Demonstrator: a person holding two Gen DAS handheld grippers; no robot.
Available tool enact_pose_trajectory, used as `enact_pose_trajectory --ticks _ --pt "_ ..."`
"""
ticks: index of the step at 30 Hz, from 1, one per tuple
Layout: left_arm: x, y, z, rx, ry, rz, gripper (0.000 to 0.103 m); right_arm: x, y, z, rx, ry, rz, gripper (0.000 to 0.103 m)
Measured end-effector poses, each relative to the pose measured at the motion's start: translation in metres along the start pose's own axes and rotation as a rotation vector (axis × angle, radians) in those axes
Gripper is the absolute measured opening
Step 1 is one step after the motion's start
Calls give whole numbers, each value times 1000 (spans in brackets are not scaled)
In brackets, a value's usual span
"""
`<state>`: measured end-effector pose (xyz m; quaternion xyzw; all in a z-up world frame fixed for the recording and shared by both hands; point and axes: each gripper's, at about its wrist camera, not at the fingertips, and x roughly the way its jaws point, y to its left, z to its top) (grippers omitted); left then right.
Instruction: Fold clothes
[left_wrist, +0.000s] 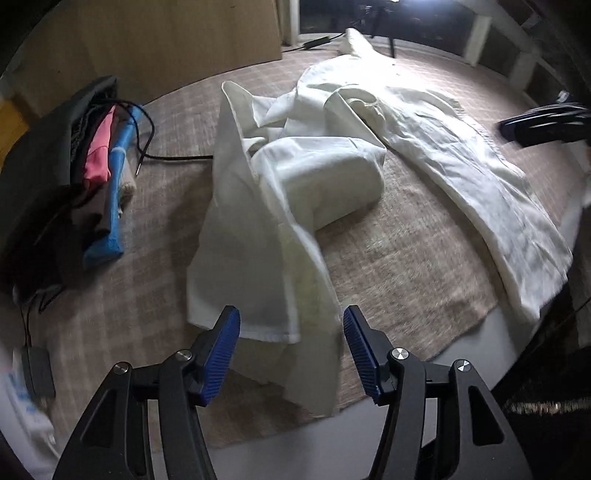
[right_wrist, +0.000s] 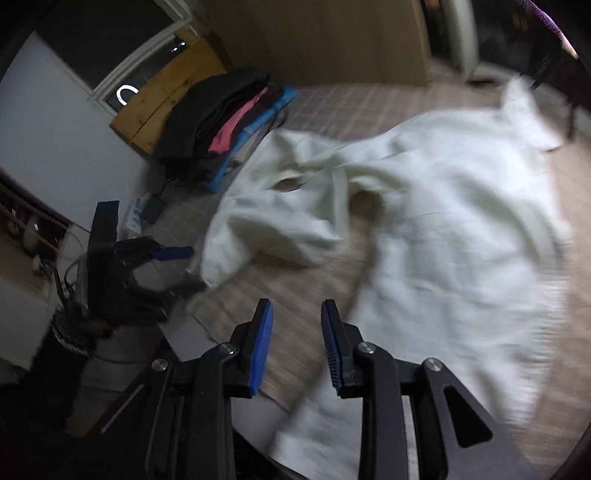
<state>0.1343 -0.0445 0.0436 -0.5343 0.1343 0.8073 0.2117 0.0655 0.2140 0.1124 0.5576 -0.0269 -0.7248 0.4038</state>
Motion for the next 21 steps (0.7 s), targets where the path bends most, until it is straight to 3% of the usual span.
enact_pose_trajectory --ticks 2,6,10,14,19,20,21 --pt "-10 20 -6 -5 -13 -38 56 38 18 10 27 26 32 29" --pt "-18 51 -19 22 -13 -63 56 108 62 20 9 79 -11 33" --pt "-6 49 -21 136 -2 -107 56 149 80 25 -2 136 -68 33" --pt "11 39 -15 254 6 -136 56 162 76 26 70 152 -45 33" --pt "26 34 6 282 -18 -209 56 150 74 17 124 163 60 33" --pt "27 34 10 281 -22 -226 54 144 75 14 111 146 40 37" --pt "29 36 13 270 -19 -241 42 141 76 12 105 135 32 41"
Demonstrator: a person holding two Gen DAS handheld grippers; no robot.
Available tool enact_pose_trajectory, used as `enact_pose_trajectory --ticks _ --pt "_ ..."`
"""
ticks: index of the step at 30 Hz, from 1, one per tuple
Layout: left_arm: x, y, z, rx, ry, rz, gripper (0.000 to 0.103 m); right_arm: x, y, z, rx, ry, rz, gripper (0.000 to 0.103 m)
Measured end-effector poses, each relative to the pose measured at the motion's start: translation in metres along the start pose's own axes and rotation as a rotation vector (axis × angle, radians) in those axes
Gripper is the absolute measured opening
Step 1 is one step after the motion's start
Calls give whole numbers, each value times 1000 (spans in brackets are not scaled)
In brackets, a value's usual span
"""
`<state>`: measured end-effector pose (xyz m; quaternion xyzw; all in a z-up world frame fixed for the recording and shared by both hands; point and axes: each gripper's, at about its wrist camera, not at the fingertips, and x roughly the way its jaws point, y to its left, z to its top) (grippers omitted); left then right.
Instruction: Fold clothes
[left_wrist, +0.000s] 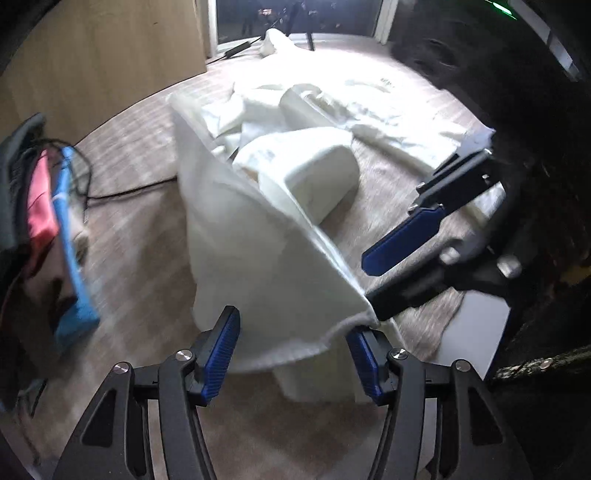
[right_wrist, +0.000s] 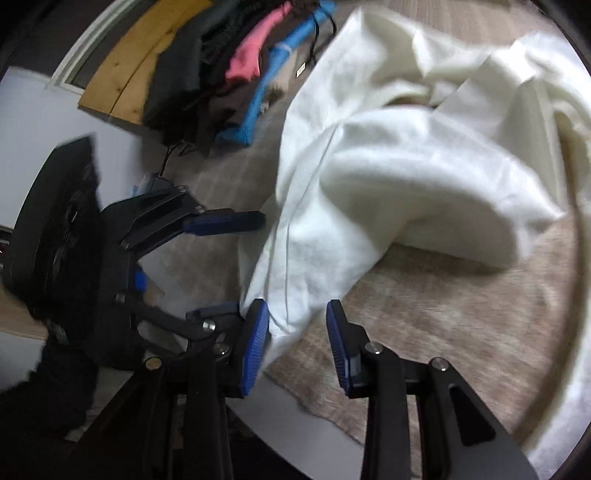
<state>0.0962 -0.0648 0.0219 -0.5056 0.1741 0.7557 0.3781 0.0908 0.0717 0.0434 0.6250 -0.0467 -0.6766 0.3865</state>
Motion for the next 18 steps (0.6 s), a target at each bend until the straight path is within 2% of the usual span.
enact_pose_trajectory --ticks 1,2,3,5,6,7,8,11,13,15,18 --pt "1 5 2 -24 3 -21 31 -1 0 -2 1 -4 3 46" --pt "1 11 3 -55 5 -43 10 0 0 -4 0 -4 8 47" --pt "-2 17 3 -93 3 -58 6 4 0 -4 -3 0 13 47" --pt "-13 30 0 -162 -20 -61 7 11 0 -4 -11 -7 7 45" --pt "-19 35 -2 -185 -29 -59 7 15 0 -4 -16 -12 1 41" --pt "-23 37 -6 -195 -33 -53 6 16 -1 -4 -12 -16 1 15" --pt "-28 40 -9 -205 -38 -47 5 15 -3 -5 0 -19 4 3" --pt "-39 38 -19 -230 -48 -35 5 -7 -13 -7 32 -65 35 3" --pt "-42 41 -24 -261 -58 -13 8 -34 -20 -9 50 -117 71 3" --pt "-40 42 -25 -275 -69 47 32 -66 -26 -8 63 -169 115 3" --pt "-38 18 -27 -225 -94 51 45 -109 -37 -2 93 -239 124 3"
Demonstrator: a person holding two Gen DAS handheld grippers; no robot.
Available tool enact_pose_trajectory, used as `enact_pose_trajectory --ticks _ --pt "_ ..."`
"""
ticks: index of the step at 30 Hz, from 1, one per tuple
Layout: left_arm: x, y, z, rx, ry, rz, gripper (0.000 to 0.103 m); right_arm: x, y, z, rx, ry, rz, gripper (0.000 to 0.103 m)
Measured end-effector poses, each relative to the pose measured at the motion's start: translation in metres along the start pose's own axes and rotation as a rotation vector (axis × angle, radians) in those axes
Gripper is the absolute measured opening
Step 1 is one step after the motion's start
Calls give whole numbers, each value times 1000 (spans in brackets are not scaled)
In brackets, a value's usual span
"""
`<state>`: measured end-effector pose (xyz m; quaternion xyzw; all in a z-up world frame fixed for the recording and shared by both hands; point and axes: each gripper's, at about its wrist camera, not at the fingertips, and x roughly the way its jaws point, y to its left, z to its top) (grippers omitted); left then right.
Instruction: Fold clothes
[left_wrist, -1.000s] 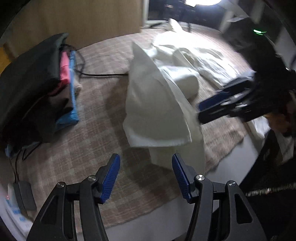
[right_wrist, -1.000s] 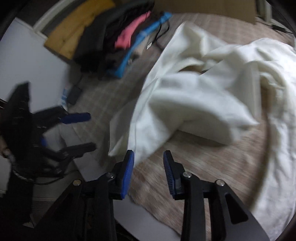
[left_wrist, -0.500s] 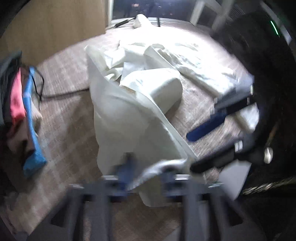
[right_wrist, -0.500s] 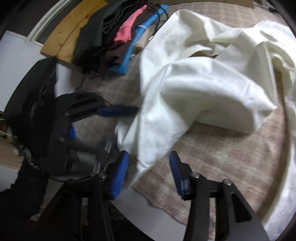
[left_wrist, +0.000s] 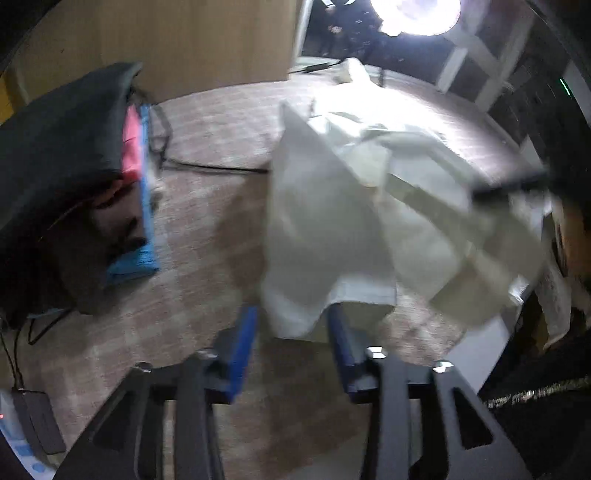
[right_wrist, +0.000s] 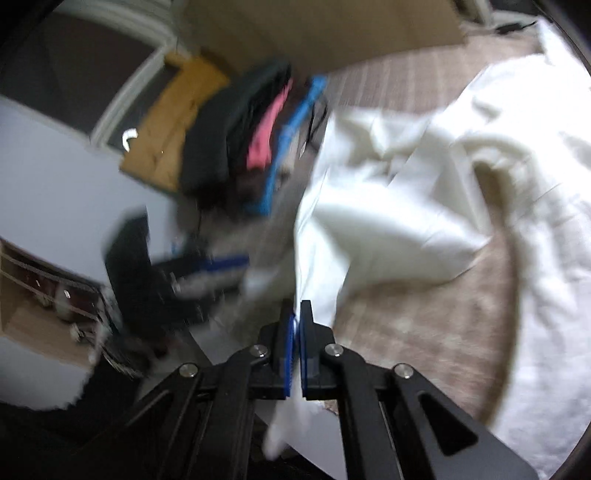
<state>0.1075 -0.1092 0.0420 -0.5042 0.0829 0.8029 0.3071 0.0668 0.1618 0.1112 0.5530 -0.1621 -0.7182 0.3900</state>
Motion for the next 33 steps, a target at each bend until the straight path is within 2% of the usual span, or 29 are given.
enact_pose_trajectory --ticks 2,4,9,11,13,14,15,17,19,21,23,25,26,28,30,31,33 --pt "5 -19 -3 53 1 -7 55 -26 -3 10 11 -48 10 3" --pt "13 -38 -4 121 9 22 59 -49 -7 17 15 -87 3 3" --pt "42 -73 -1 279 54 64 63 -91 -19 30 9 -149 -77 3" --pt "56 -77 6 309 77 125 60 -99 -26 31 26 -159 -99 3" --pt "63 -65 18 251 99 131 36 -102 -29 26 39 -170 -110 3" --pt "62 -56 24 207 109 104 14 -102 -30 26 45 -176 -111 3" --pt "59 -46 30 165 114 82 5 -104 -29 25 48 -184 -112 3" --pt "42 -31 43 110 94 51 2 -110 -25 25 49 -209 -115 3" --pt "14 -21 56 59 59 -12 2 -125 -24 28 45 -243 -109 3" --pt "-22 -12 69 -10 12 -95 2 -139 -22 31 42 -277 -103 3" --pt "-57 -3 77 -123 -29 -199 2 -155 -18 36 36 -316 -94 3" --pt "-88 12 78 -247 -60 -312 2 -171 -12 42 22 -356 -85 3" --pt "-99 21 76 -280 -67 -344 2 -177 -8 45 13 -373 -76 3" --pt "-110 42 69 -360 -84 -320 2 -184 4 52 -13 -397 -52 3" --pt "-102 67 57 -425 -67 -290 3 -182 16 57 -38 -399 -31 3" --pt "-89 80 48 -440 -33 -234 5 -177 24 60 -49 -391 -19 3" --pt "-58 101 28 -469 49 -67 8 -160 40 62 -63 -356 5 3"
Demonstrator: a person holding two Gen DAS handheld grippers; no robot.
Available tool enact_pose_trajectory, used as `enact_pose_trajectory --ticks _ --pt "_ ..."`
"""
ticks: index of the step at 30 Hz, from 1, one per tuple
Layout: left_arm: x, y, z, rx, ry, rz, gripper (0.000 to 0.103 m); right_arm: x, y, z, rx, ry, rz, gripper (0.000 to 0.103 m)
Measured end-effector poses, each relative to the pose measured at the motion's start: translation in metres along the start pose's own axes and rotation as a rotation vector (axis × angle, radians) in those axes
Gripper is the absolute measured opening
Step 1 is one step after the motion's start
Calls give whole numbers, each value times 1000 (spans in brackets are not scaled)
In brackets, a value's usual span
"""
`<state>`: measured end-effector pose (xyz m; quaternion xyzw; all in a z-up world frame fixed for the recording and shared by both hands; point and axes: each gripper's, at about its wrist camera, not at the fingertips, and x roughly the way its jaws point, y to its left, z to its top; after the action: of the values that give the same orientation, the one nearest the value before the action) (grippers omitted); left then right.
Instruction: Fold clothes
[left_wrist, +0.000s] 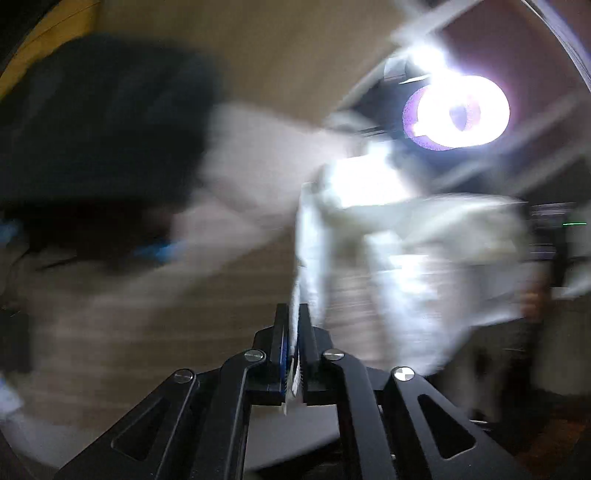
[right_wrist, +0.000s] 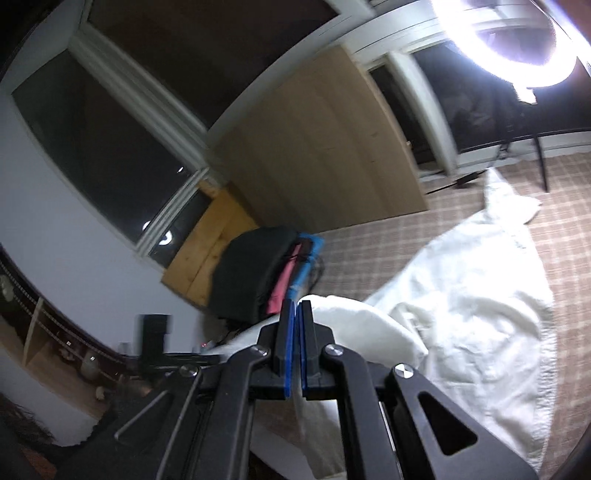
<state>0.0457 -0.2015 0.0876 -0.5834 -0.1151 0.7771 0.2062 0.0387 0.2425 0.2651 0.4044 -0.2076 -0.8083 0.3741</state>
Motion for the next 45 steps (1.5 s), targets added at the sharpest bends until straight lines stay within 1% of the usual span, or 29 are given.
enact_pose_trajectory --ticks 2,3,5,7,9,10,11,12,13,15,16,18,19,22,24,25,26,27,29,30,32,33,34,36,39,41,43,44,45 --pt "26 26 -9 -44 57 127 10 22 16 -8 -12 50 30 3" --pt "35 39 -14 -68 76 163 10 37 25 -14 -13 77 49 3" --pt "36 54 -21 -106 61 147 11 77 42 -31 -5 135 98 3" --pt "27 57 -25 -112 25 113 19 133 60 -52 1 203 155 3" --pt "20 59 -27 -107 -8 99 28 192 79 -73 -12 279 205 4" --pt "18 58 -27 -100 -15 100 29 226 87 -84 -47 341 193 6" --pt "17 58 -27 -93 -23 100 29 255 92 -93 -74 420 155 7" --pt "16 58 -28 -84 -25 101 29 279 95 -100 -92 500 115 7" --pt "15 58 -30 -70 -19 100 29 292 94 -103 -95 551 108 7" --pt "14 53 -32 -33 -10 105 29 292 87 -97 -80 580 149 10" --pt "14 48 -33 -14 -7 97 29 283 83 -90 -83 566 161 16" --pt "18 40 -33 33 8 74 32 256 72 -71 -101 511 150 17" --pt "24 33 -33 70 25 63 32 241 63 -55 -121 482 114 17" --pt "40 16 -33 166 76 50 36 198 37 -2 -193 414 -43 17" --pt "48 13 -38 191 99 25 46 181 21 27 -249 426 -127 19" --pt "52 12 -41 200 108 22 47 174 13 41 -279 440 -166 19" --pt "57 13 -44 207 117 39 47 167 6 54 -308 454 -204 20" --pt "62 14 -48 214 131 66 47 167 1 61 -382 476 -240 21" --pt "72 16 -53 217 155 126 47 178 0 61 -608 529 -307 35" --pt "76 18 -56 213 163 153 47 184 -1 61 -722 554 -340 35" --pt "78 19 -57 194 149 175 47 201 -10 55 -944 591 -394 35" --pt "78 18 -56 182 139 186 47 211 -18 54 -1025 606 -413 35" --pt "79 18 -55 175 135 205 47 222 -29 57 -1058 631 -414 35" --pt "84 14 -54 175 130 247 47 251 -53 59 -1073 722 -383 35" --pt "89 6 -55 198 125 273 47 296 -83 49 -1164 836 -366 35" --pt "90 5 -55 188 118 279 47 317 -96 40 -1230 901 -348 35" --pt "89 7 -54 162 109 283 41 337 -109 36 -1250 970 -299 35" --pt "89 8 -53 149 106 286 33 345 -114 34 -1248 1005 -266 35" --pt "88 9 -53 133 104 288 29 351 -115 31 -1241 1038 -224 35"
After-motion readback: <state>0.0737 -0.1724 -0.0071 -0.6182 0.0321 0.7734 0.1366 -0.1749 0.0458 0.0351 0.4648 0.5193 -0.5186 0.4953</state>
